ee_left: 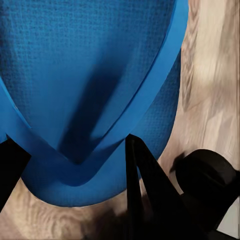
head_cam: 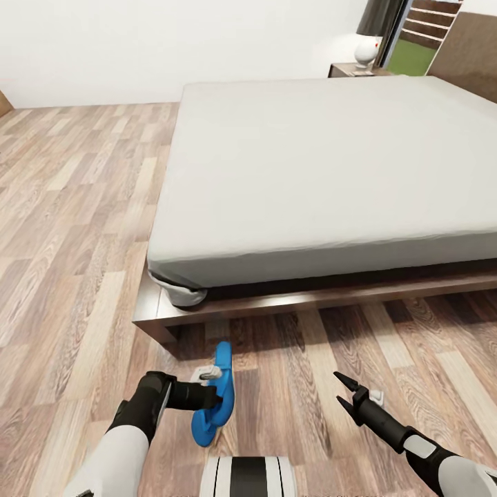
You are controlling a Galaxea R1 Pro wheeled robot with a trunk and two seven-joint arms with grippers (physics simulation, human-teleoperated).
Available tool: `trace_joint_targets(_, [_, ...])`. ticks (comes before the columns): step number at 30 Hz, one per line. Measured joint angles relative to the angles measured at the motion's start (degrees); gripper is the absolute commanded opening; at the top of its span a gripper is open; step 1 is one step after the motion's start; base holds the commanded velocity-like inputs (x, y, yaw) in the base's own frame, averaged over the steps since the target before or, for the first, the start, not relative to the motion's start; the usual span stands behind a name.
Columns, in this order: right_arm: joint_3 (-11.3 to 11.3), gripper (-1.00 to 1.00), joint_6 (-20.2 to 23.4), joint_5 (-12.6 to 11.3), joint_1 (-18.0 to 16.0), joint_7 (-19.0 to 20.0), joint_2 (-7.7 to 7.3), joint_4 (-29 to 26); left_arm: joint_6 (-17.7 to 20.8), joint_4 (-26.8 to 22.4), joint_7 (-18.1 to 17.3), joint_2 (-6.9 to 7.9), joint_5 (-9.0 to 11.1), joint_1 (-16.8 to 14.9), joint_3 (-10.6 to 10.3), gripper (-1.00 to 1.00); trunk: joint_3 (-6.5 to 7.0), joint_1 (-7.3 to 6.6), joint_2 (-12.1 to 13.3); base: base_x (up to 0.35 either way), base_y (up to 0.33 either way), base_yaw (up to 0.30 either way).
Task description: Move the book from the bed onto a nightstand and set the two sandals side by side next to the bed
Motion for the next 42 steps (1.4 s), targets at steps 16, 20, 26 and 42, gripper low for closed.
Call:
trace_joint_targets(16, [0.0,1.00,0.0,0.0,0.0,-0.4,-0.04,0.0,0.1,0.1,8.8,0.00,7.4,-0.2,-7.3,-1.00,-3.55,0.41,-0.2,0.000,0.000,0.000])
trace_joint_targets(20, [0.0,1.00,0.0,0.0,0.0,-0.5,-0.04,0.0,0.1,0.2,9.1,0.00,7.5,-0.2,-7.6,-1.00,-4.44,0.52,-0.3,0.000,0.000,0.000])
trace_joint_targets(26, [0.0,1.00,0.0,0.0,0.0,-0.5,-0.04,0.0,0.1,0.2,9.0,0.00,7.7,-0.2,-10.5,-1.00,-5.77,0.67,-0.3,0.000,0.000,0.000])
trace_joint_targets(42, [0.0,1.00,0.0,0.0,0.0,-0.5,0.05,0.0,-0.2,0.2,8.7,0.00,8.8,-0.2,-13.3,-1.00,-9.31,1.08,-0.6,0.000,0.000,0.000])
